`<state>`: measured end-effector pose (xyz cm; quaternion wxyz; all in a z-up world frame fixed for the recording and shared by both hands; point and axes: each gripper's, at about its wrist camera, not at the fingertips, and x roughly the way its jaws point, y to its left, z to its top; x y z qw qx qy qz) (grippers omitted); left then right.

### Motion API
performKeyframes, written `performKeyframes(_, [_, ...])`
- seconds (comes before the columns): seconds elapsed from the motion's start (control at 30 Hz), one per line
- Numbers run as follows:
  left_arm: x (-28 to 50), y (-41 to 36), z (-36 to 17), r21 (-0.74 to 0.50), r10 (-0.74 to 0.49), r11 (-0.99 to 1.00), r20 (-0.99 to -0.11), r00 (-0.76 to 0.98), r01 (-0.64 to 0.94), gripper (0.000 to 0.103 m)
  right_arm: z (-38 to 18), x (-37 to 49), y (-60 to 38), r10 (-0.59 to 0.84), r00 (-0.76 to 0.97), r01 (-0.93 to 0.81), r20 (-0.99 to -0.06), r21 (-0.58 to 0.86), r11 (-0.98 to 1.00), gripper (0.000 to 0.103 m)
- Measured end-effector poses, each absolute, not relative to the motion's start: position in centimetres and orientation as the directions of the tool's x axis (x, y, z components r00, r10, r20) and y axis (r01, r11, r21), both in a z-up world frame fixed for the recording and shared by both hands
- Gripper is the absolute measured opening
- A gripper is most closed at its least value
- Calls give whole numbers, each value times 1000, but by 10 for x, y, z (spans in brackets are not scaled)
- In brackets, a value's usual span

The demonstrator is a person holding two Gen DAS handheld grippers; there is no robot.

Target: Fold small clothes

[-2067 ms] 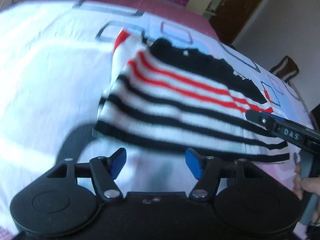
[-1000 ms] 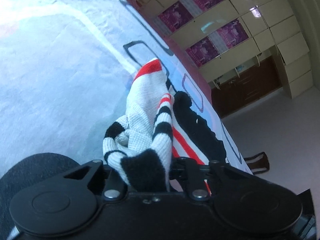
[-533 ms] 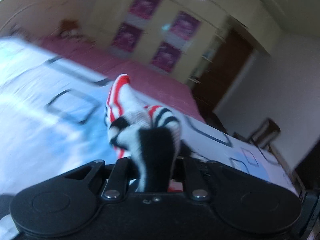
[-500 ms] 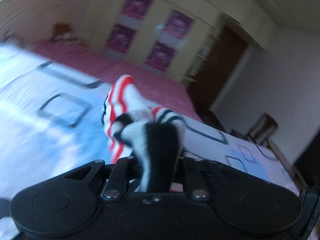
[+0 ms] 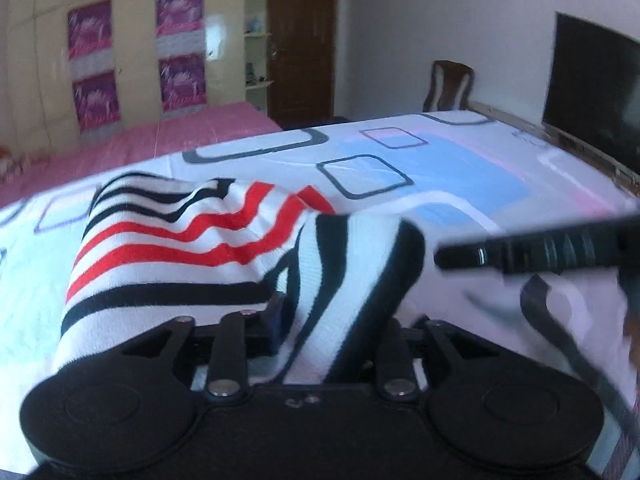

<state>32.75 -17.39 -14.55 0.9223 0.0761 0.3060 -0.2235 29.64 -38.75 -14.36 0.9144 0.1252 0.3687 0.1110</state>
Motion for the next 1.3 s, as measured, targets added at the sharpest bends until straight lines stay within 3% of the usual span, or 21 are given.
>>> performKeyframes(0.23, [300,-178,-130,10,-422,844,-603,677,536,48,-123,311,-388,420,695,-177,-583,427,887,53])
performKeyframes(0.4, [278,-157,-122,-68,-509,798,-608,609,599,48,-129,341,-368,533,607,-225,-590,515,827,53])
performKeyframes(0.7, [293,-66,-93,-180,-412,906,-578,704,383,49,-168,371,-342,563,509,-180,-651,559,809,53])
performKeyframes(0.97, [345,-32,-90,-220,-273,960,-627,729,171,49,-184,388,-329,582,487,-155,-651,592,791,53])
performKeyframes(1.0, [350,-34,-91,-218,-275,960,-626,730,174,49,-184,389,-327,580,490,-148,-651,593,791,46])
performKeyframes(1.03, [353,-36,-93,-221,-281,958,-627,727,180,49,-184,389,-326,584,488,-153,-649,595,789,30])
performKeyframes(1.3, [359,-50,-105,-242,-348,937,-626,698,251,49,-155,366,-339,534,569,-202,-625,524,828,22])
